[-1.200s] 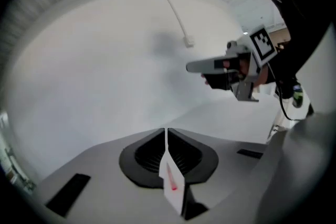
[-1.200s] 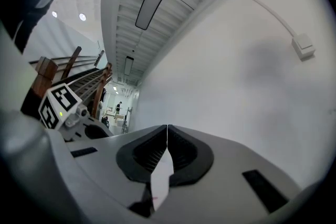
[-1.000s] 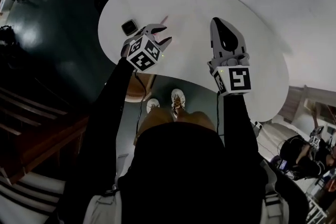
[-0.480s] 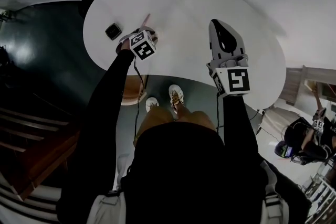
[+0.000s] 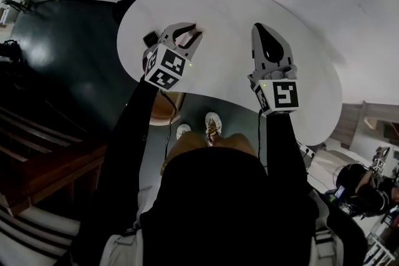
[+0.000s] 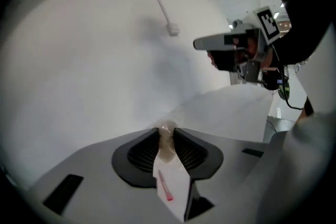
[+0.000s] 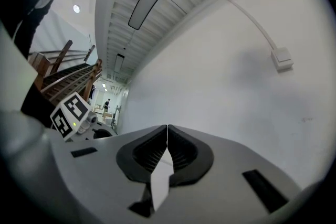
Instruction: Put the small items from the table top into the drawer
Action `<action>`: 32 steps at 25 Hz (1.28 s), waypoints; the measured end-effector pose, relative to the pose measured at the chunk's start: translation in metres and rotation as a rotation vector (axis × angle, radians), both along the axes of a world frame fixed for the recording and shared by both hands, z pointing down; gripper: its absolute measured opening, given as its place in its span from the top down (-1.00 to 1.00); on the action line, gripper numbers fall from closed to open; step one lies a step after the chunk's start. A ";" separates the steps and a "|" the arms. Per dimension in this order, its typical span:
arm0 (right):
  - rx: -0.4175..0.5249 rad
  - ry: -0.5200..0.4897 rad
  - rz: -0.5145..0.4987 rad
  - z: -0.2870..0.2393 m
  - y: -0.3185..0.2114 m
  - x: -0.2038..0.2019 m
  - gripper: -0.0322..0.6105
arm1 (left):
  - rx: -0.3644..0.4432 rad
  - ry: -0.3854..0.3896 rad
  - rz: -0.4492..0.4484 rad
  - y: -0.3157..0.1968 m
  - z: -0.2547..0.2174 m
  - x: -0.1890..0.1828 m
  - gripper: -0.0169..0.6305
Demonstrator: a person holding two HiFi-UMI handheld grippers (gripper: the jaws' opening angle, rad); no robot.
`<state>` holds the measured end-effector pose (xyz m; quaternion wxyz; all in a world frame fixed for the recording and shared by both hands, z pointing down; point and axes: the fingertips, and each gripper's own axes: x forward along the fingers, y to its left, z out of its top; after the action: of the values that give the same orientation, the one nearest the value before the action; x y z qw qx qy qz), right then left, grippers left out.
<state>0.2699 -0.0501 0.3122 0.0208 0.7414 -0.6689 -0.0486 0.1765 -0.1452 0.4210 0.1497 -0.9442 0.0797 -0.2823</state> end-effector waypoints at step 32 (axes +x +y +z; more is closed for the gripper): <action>0.080 0.001 -0.359 -0.017 -0.089 -0.146 0.81 | 0.279 0.612 -0.650 0.006 -0.178 -0.207 0.62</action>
<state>0.1239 -0.1393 0.2951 -0.0177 0.6103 -0.7881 -0.0785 -0.0306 -0.1396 0.2425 0.1486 -0.8809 0.4492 -0.0097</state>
